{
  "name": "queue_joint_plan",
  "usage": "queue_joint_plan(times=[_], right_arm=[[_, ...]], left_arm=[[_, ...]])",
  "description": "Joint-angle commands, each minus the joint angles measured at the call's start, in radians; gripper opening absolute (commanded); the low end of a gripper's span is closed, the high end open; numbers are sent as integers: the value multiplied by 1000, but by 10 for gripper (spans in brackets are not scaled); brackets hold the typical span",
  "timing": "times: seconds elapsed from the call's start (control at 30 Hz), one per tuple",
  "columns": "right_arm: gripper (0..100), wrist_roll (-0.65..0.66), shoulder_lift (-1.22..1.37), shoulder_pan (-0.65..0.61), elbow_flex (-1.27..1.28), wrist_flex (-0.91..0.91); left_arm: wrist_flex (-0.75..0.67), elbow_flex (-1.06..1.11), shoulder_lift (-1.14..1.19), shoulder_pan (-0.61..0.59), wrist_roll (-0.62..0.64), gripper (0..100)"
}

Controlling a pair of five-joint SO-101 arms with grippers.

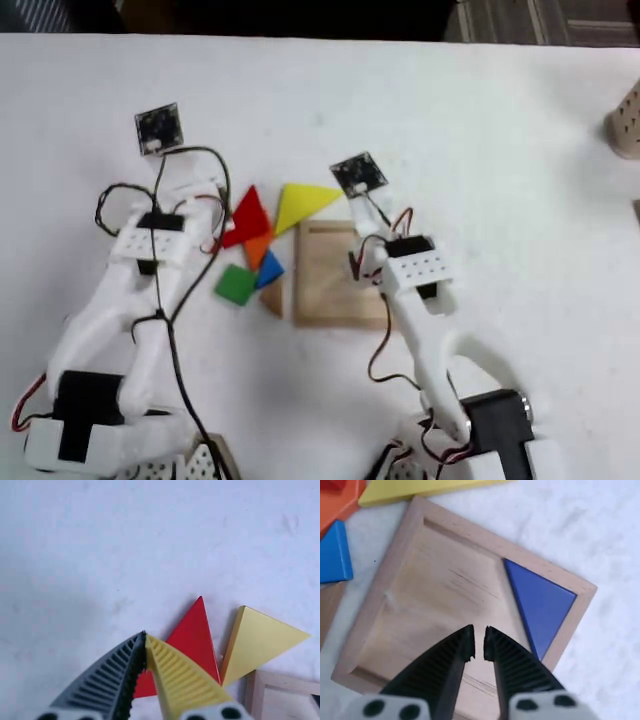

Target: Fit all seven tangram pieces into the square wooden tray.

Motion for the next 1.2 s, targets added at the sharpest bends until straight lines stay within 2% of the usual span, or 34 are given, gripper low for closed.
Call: queue_joint_plan(times=[0.0, 0.23, 0.4, 0.7, 0.83, 0.93, 1.07, 1.17], right_arm=[[42, 6, -48, -12, -11, 13], [40, 6, -71, 4, -3, 15], [19, 14, -50, 76, 2, 8], [17, 6, -120, 76, 6, 65], [17, 6, -183, 85, 5, 177], [17, 5, -255, 84, 6, 266], [17, -97, -320, 110, 38, 257], [17, -172, -360, 203, 71, 162]], left_arm=[[-17, -6, -53, 8, 0, 24], [-17, -6, -54, 8, 0, 24], [-17, -6, -54, 8, 0, 24], [-17, -6, -56, 8, -2, 24], [-18, -6, -53, 8, -100, 24], [-23, -6, -51, 8, -114, 24], [-25, -9, -51, 8, -117, 24], [-25, -9, -51, 10, -118, 24]])
